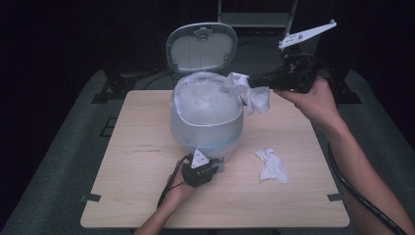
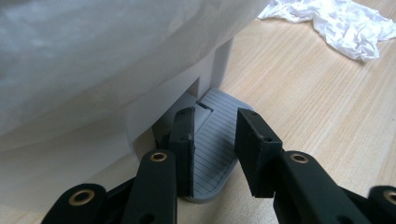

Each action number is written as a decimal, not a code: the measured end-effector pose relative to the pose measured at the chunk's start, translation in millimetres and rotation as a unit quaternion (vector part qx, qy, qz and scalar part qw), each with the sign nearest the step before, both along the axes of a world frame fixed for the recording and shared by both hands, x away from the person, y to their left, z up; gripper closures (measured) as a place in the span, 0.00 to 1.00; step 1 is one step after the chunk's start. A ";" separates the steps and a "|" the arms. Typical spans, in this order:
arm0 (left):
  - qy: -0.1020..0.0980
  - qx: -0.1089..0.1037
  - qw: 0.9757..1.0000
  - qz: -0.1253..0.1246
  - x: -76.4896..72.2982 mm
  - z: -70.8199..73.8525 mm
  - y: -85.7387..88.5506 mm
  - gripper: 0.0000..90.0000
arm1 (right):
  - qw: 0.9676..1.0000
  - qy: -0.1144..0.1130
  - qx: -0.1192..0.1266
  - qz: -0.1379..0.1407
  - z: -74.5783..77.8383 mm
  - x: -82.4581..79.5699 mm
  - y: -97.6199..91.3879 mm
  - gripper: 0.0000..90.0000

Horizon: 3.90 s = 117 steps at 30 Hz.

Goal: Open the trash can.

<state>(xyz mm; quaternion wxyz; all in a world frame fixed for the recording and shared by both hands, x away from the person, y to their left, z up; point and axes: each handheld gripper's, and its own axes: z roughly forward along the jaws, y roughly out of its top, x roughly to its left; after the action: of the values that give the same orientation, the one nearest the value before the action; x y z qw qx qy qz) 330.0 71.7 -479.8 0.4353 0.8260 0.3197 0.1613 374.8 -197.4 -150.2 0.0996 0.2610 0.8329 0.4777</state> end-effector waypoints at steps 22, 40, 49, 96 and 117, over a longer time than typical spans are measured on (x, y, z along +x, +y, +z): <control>0.002 -0.002 1.000 0.000 0.3 0.0 0.3 0.76 | 1.000 0.000 -0.006 0.010 4.9 12.1 27.9 0.96; 0.003 -0.005 1.000 0.000 0.4 -0.1 0.4 0.76 | 1.000 0.006 -0.008 0.025 4.4 24.5 56.7 0.96; 0.005 -0.008 1.000 0.000 0.9 -0.2 0.8 0.76 | 0.999 0.010 -0.006 0.029 0.8 30.5 66.6 0.96; 0.003 -0.008 1.000 -0.003 1.1 -0.5 0.8 0.76 | 0.999 0.048 -0.015 0.012 -35.0 54.8 86.8 0.74; 0.004 -0.009 1.000 -0.003 1.4 -0.5 1.0 0.75 | 0.999 0.043 -0.017 0.014 -37.3 47.7 78.1 0.72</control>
<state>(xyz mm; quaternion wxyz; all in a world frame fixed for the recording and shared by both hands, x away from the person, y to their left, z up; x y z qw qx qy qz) 331.4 72.7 -480.3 0.4426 0.8235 0.3199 0.1538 422.5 -119.3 -187.5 0.0620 0.2677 0.8481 0.4529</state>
